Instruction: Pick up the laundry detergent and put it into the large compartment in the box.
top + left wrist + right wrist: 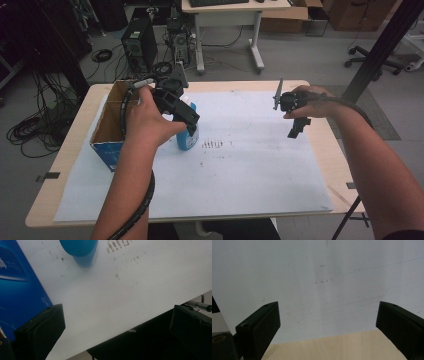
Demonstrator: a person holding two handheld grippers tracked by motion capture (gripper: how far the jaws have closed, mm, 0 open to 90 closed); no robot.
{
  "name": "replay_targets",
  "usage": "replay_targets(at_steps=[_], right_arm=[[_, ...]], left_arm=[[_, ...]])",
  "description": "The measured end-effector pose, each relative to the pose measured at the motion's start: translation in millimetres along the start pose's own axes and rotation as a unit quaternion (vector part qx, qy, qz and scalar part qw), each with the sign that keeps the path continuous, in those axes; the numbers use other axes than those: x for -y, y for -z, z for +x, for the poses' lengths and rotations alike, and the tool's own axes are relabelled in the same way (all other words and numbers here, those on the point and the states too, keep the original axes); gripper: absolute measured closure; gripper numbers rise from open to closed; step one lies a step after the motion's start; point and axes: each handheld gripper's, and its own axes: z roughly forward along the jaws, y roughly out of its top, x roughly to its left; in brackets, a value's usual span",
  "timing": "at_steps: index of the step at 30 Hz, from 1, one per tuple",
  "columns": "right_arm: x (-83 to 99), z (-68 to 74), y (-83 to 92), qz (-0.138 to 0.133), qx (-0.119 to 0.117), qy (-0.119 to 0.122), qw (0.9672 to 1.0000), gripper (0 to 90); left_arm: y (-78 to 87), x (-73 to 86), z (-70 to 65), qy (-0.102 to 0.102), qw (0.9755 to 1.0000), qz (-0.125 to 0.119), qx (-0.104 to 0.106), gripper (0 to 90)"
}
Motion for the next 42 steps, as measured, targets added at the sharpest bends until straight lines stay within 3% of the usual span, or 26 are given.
replay_targets(at_steps=[13, 17, 26, 42], right_arm=[[3.0, 0.7, 1.1, -0.009, -0.001, -0.002, 1.0000, 5.5], [0.2, 1.6, 2.7, -0.024, 0.000, 0.001, 0.9997, 5.4], [-4.7, 3.4, 2.1, -0.033, -0.001, 0.012, 0.9994, 5.2], [-4.3, 5.8, -2.3, -0.029, 0.000, 0.013, 0.9995, 5.2]], left_arm=[[-3.8, -2.7, 3.3, 0.003, 1.0000, 0.003, 0.001, 0.2], [-2.1, -8.6, 1.0, -0.001, 0.9999, 0.004, -0.011, 0.2], [0.0, -22.7, -0.7, -0.003, 0.9997, 0.005, -0.023, 0.2], [-4.9, -50.5, 6.8, -0.006, 0.9996, 0.004, -0.029, 0.2]])
